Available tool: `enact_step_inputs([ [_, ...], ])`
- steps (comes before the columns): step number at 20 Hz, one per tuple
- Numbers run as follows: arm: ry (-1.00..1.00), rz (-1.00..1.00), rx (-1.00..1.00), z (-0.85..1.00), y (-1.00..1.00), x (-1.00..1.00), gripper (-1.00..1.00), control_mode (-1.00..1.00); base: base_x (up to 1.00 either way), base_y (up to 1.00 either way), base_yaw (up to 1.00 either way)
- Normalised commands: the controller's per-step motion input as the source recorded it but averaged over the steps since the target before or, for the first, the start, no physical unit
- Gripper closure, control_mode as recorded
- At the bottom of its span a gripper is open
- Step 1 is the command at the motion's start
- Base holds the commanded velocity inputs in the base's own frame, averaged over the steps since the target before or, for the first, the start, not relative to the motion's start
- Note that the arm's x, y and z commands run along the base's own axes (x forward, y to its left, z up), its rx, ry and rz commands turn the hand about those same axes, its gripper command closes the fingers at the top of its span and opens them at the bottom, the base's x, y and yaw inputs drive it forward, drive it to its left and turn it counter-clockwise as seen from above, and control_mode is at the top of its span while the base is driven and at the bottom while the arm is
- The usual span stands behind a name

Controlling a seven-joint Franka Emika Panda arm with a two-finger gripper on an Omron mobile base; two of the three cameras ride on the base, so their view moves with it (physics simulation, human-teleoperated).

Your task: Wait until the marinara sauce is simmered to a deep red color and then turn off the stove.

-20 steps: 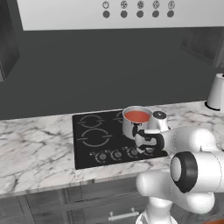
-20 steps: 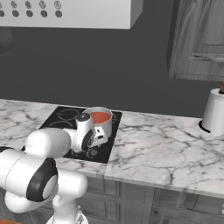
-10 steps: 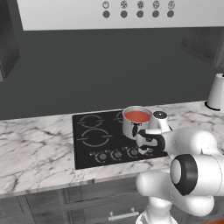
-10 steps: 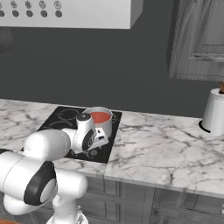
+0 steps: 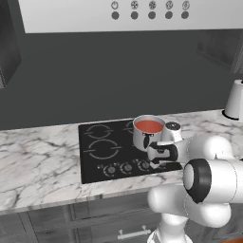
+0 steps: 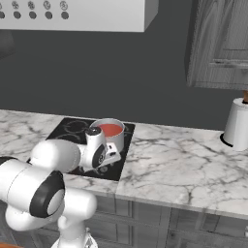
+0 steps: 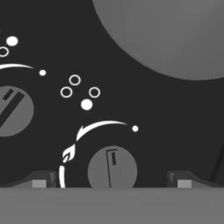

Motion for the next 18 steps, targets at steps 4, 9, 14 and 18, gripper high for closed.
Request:
enact_step_inputs([
  [4,-0.03,0.00,-0.02,-0.33,0.00,0.00,-1.00,-1.00,0.00,0.00,0.00],
  [9,-0.01,0.00,0.00,-0.31,0.00,0.00,-1.00,-1.00,0.00,0.00,0.00],
  [14,0.00,0.00,0.00,-0.19,0.00,0.00,1.00,-1.00,0.00,0.00,0.00],
  [18,0.00,0.00,0.00,-0.07,0.00,-0.01,1.00,-1.00,0.00,0.00,0.00],
])
